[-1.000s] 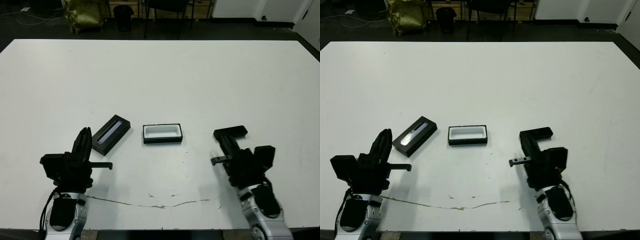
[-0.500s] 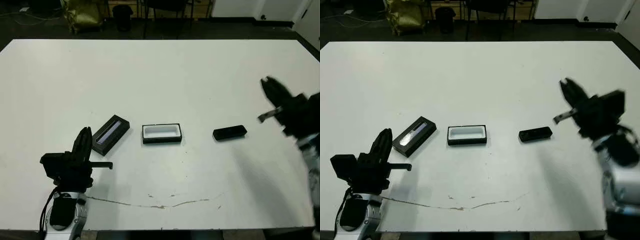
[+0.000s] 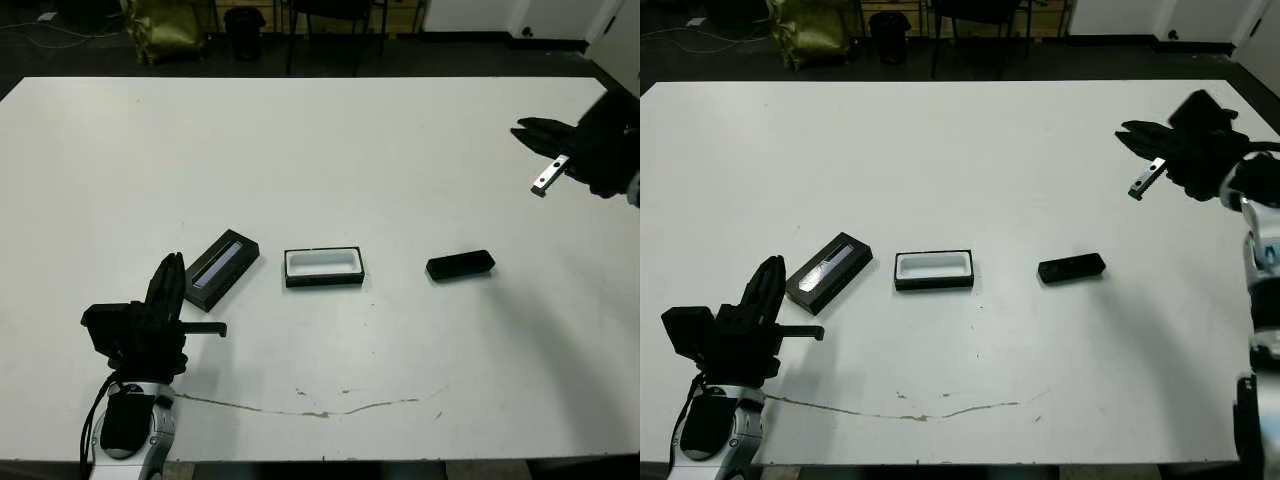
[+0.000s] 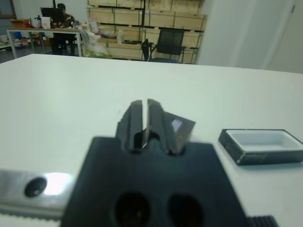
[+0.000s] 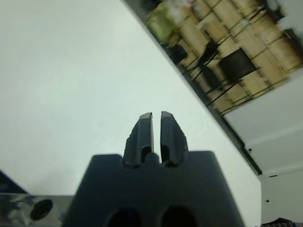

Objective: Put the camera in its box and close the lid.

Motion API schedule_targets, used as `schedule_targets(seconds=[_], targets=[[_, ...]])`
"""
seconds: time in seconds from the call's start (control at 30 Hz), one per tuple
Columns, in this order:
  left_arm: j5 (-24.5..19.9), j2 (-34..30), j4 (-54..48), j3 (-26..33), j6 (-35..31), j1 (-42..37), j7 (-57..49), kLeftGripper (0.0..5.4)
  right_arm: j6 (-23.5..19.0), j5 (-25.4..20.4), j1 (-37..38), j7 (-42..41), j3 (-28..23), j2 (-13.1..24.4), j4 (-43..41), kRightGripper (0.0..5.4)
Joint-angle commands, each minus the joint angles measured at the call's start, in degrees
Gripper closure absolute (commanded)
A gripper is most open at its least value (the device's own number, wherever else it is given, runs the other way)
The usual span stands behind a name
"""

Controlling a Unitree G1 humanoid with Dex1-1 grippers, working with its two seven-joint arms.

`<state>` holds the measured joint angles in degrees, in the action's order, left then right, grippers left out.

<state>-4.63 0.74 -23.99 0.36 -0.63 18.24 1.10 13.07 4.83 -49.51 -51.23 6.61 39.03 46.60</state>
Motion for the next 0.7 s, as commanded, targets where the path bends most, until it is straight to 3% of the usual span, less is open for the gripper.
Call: schedule_targets(seconds=[0.03,0.27,0.7], targets=[[-0.11,-0.24,0.79,0.15,-0.31,0.55,0.22,5.38,-0.6,4.16,-3.08,-2.22,3.96,-1.14,4.65,5.4],[-0.24,-0.24,1.14,0.27,0.45,0.96,0.61,5.38,3.18,10.76,-5.54,-2.34,9.24,-1.94,7.24,5.4],[-0.16,0.02,1.42,0.35,1.2,1.55,0.53,5.38,9.33,14.29,-4.62,-3.63,12.7,-2.35,12.0,5.4]])
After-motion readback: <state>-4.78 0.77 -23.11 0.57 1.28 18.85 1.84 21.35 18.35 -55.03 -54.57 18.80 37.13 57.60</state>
